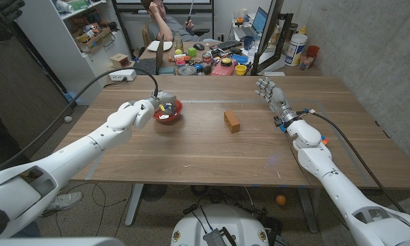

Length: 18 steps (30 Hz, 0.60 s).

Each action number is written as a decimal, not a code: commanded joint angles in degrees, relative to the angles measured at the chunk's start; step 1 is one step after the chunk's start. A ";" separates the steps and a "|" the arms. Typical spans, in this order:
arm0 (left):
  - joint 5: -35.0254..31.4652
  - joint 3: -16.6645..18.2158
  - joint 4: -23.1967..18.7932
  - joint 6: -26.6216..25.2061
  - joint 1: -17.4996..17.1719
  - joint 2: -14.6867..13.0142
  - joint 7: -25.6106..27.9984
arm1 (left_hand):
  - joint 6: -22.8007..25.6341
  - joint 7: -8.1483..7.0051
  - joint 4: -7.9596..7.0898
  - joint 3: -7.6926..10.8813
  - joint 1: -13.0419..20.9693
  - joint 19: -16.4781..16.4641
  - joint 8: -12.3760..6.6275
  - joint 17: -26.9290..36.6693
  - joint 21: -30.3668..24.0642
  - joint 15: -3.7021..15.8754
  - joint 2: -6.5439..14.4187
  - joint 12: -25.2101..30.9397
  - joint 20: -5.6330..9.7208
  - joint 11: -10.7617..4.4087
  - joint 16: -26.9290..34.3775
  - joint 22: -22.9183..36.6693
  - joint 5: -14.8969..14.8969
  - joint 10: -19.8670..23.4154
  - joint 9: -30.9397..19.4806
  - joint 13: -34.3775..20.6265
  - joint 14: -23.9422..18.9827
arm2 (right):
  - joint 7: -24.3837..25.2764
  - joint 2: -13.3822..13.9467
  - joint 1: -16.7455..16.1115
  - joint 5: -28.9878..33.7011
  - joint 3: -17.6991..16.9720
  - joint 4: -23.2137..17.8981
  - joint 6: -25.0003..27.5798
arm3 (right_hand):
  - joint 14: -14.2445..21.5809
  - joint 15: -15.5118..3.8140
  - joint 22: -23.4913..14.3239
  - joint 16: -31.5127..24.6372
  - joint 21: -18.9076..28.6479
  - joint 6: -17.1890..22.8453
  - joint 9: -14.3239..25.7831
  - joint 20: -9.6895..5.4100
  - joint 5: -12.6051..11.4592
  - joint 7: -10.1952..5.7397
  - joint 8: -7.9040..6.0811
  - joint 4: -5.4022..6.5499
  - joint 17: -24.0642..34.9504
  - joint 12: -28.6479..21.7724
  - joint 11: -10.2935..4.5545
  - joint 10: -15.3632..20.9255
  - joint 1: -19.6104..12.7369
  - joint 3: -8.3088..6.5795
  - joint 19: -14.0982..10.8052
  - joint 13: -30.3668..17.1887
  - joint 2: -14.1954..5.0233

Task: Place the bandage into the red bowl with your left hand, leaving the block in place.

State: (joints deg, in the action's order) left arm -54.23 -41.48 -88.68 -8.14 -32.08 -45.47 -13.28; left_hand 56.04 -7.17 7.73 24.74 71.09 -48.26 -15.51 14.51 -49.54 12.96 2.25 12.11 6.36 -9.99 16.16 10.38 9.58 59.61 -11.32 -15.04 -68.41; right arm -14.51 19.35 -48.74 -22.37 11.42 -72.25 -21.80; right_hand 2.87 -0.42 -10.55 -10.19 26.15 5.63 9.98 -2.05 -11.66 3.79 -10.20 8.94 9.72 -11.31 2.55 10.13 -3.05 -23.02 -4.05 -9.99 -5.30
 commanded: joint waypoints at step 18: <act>1.47 0.87 -6.98 -4.28 2.27 -2.47 -18.51 | -18.11 -2.85 -3.95 -2.76 -10.50 16.88 4.03 1.02 4.34 -2.06 -1.71 -1.23 -2.82 1.28 -5.18 0.18 1.48 -23.02 -0.78 -1.06 29.12 | -0.41 -1.02 1.27 0.66 0.37 1.68 -0.48 | 0.39 0.33 -0.06 -0.01 -0.33 0.41 0.24 -1.36 -0.42 0.06 -0.42 -0.06 0.09 -0.31 0.10 0.45 0.44 -0.32 -0.51 -0.28 -2.86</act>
State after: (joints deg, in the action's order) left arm -53.34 -42.22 -92.25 -10.95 -29.43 -46.56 -27.46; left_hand 38.37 -9.94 3.76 22.34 61.15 -31.77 -11.40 15.32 -45.53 3.74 0.54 10.41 3.06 -8.69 10.94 10.39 10.82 37.06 -11.87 -15.85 -39.65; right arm -14.96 18.54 -47.46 -21.90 11.66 -70.38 -22.26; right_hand 2.87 -0.42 -10.54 -10.19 25.83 5.63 9.98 -2.05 -11.66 3.79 -10.20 8.94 9.72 -11.31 2.55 10.13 -3.05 -23.02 -4.05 -9.99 -5.30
